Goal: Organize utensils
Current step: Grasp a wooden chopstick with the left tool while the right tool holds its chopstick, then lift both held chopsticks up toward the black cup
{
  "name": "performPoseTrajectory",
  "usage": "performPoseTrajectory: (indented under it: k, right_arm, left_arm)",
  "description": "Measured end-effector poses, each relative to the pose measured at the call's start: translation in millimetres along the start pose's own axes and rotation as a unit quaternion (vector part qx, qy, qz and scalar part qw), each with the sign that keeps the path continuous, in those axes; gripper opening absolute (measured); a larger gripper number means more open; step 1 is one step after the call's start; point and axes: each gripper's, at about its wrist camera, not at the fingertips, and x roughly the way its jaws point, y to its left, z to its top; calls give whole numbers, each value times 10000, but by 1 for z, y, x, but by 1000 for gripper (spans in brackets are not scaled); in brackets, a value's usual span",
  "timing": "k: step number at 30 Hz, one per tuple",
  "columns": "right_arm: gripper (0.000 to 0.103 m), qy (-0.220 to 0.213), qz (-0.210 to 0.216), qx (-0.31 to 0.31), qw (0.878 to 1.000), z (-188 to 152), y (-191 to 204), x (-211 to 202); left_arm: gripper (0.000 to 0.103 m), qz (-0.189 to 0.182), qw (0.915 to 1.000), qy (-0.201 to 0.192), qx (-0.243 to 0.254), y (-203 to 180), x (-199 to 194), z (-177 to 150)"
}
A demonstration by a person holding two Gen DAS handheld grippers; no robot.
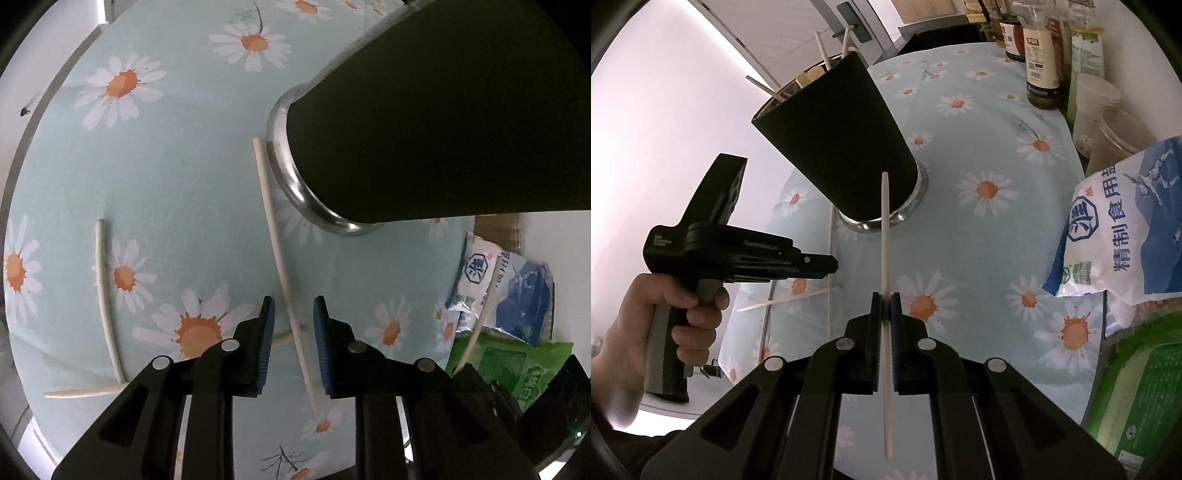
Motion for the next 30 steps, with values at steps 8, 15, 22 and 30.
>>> performPoseTrajectory:
  k: [8, 15, 22, 30]
  right_arm:
    - [5, -29, 206, -98, 9997, 4, -6, -5]
    - [5, 51, 370, -286, 9989, 8, -2, -2]
    - [5, 93, 567, -598, 9966, 11, 15, 3]
    - [5, -5, 726, -968, 9927, 18, 41, 2]
  left_arm:
    - [5, -156, 9990, 5, -412, 3, 6, 0]
    - [4, -278, 9974, -236, -618, 2, -2, -2]
    - [4, -414, 9947, -542, -764, 6, -21, -8]
    - [4, -611, 9907, -1007, -685, 17, -55, -26]
